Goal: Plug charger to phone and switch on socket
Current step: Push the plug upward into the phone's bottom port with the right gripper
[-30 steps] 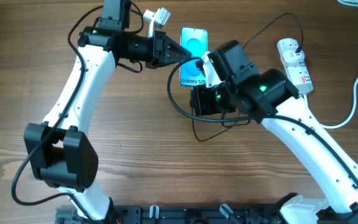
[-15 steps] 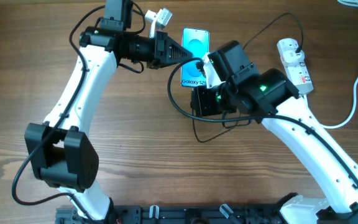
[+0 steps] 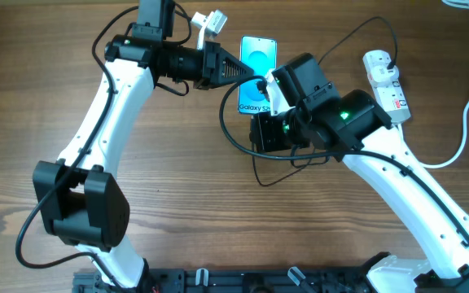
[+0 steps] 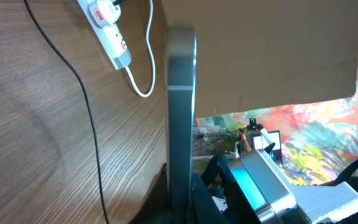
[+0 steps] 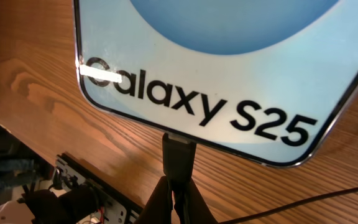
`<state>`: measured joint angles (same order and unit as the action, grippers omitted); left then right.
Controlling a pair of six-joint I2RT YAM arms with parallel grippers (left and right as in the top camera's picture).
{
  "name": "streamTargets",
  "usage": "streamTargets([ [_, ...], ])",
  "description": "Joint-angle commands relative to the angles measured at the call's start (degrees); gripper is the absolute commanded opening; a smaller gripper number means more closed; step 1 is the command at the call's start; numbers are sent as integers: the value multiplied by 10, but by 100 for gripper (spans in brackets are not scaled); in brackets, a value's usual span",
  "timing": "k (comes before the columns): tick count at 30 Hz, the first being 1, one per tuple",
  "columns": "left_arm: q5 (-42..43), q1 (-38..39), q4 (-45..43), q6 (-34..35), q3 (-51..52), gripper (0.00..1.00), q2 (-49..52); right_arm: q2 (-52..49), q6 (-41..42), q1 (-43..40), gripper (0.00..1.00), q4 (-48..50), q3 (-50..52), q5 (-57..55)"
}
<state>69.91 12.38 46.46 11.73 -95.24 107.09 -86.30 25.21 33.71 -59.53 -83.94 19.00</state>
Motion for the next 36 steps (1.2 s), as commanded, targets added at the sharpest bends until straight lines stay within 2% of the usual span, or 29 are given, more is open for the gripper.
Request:
streamTargets([
  [1, 25, 3, 1, -26, -2, 4, -1, -6, -12, -3, 4, 3, -12, -12],
  [36, 7, 3, 9, -26, -2, 4, -1, -6, -23, -9, 4, 3, -12, -27],
])
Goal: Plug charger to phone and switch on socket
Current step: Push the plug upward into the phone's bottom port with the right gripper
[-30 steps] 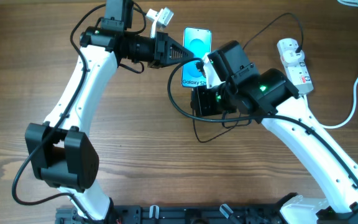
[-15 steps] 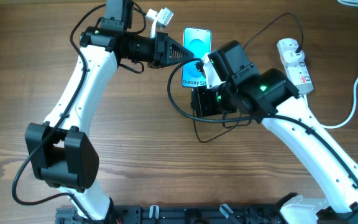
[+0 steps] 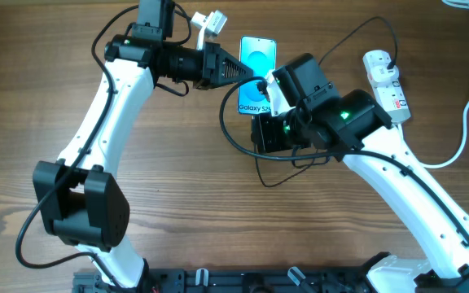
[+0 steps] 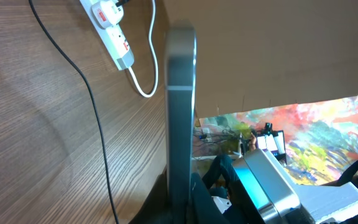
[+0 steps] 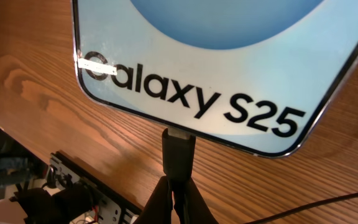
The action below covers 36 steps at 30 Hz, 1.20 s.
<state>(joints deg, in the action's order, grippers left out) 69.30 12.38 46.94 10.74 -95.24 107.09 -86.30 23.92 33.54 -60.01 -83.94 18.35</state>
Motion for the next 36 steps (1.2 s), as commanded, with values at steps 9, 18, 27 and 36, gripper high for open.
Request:
streamTargets([
  [9, 14, 3, 4, -16, -2, 4, -1, -6, -3, -7, 4, 14, -12, -18],
  [18, 14, 3, 6, -16, -2, 4, -1, -6, 3, -7, 4, 26, -12, -18],
  [27, 14, 3, 17, -16, -2, 4, -1, -6, 7, -14, 4, 55, -12, -20],
  [36, 14, 3, 30, -16, -2, 4, -1, -6, -10, -29, 4, 82, -12, -20],
])
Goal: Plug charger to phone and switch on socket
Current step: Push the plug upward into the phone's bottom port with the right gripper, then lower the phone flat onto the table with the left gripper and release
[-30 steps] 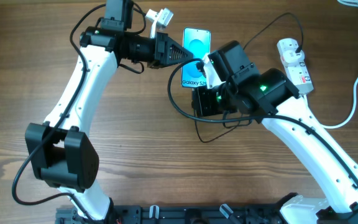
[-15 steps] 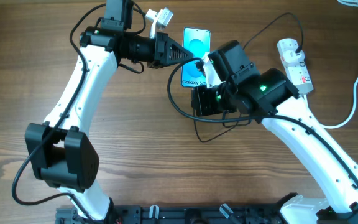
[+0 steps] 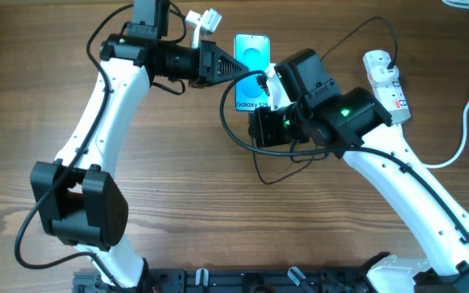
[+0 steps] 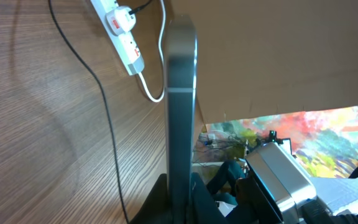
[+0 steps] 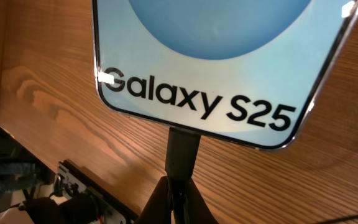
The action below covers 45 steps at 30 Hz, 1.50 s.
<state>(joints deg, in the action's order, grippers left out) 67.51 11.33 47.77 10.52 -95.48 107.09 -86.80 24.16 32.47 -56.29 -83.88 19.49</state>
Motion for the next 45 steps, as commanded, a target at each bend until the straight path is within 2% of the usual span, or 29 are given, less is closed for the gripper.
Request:
streamTargets([
  [1, 32, 13, 24, -14, 0, 4, -1, -1, -17, -18, 4, 48, -13, -32],
  [8, 37, 13, 36, -13, 0, 4, -1, -1, -45, -18, 5, 79, -13, -55],
  [13, 33, 13, 37, -13, 0, 4, -1, -1, -45, -18, 15, 78, -13, -56],
  [17, 18, 13, 37, -13, 0, 4, -1, -1, -44, -18, 16, 71, -13, -55],
  [22, -63, 13, 37, 5, 0, 4, -1, 4, -29, -18, 22, 41, -13, -46],
  [25, -123, 13, 40, 6, 0, 4, -1, 14, -18, -19, 38, 13, -19, -45],
  [27, -167, 13, 48, 7, 0, 4, -1, 19, -13, -24, 55, -15, -32, -49],
  [29, -210, 13, 59, 22, 0, 4, 1, 20, 26, -39, 66, -45, -44, -76],
  [31, -216, 17, 75, 23, 0, 4, 12, 20, 69, -63, 75, -63, -47, -108],
  [35, -242, 42, 79, 33, 0, 4, 51, 19, 90, -118, 96, -80, -46, -105],
  [39, -255, 54, 55, 64, 0, 4, 98, 19, 75, -150, 97, -109, -46, -107],
  [45, -247, 81, 13, 67, 0, 4, 171, 19, 65, -152, 97, -109, -41, -107],
])
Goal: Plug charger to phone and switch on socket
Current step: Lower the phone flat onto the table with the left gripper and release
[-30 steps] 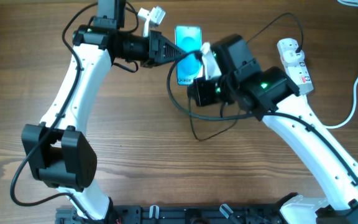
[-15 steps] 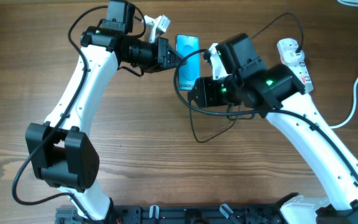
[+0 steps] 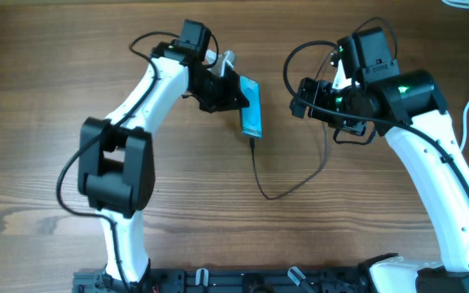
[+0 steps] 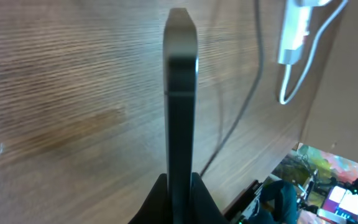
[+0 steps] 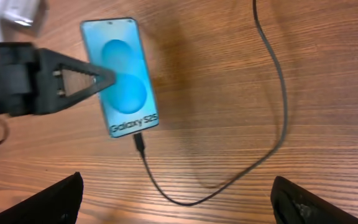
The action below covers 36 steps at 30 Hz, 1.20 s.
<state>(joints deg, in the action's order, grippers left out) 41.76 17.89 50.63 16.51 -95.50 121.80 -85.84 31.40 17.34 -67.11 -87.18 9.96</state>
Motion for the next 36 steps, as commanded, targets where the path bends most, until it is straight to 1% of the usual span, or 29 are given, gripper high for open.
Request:
streamTargets([
  [1, 11, 20, -24, 8, 0, 4, 32, 9, -8, -1, 97, 0, -4, -12],
  [4, 14, 31, -49, 20, 0, 4, 52, 9, -8, -1, 97, 2, 10, -12],
  [9, 25, 50, -82, 20, 0, 4, 68, 9, -8, -1, 97, 10, 24, -12],
  [16, 24, 51, -92, 20, 0, 4, 87, 9, -10, -1, 98, 19, 24, -12],
  [18, -10, 51, -92, 20, 0, 8, 87, 9, -10, -1, 98, 19, 24, -12],
  [22, -20, 51, -93, 20, 0, 11, 87, 9, -10, -1, 99, 18, 24, -11],
  [28, -76, 51, -86, 20, 0, 23, 87, 9, -10, -1, 100, 15, 24, -10],
  [32, -82, 51, -86, 21, 0, 25, 87, 9, -13, -1, 100, 15, 24, -10],
  [33, -83, 51, -85, 20, 0, 28, 87, 9, -13, -1, 99, 14, 24, -10],
  [35, -84, 50, -82, 20, 0, 39, 87, 9, -14, -1, 99, 12, 24, -10],
  [36, -84, 49, -79, 20, 0, 43, 87, 9, -14, -1, 100, 10, 24, -10],
])
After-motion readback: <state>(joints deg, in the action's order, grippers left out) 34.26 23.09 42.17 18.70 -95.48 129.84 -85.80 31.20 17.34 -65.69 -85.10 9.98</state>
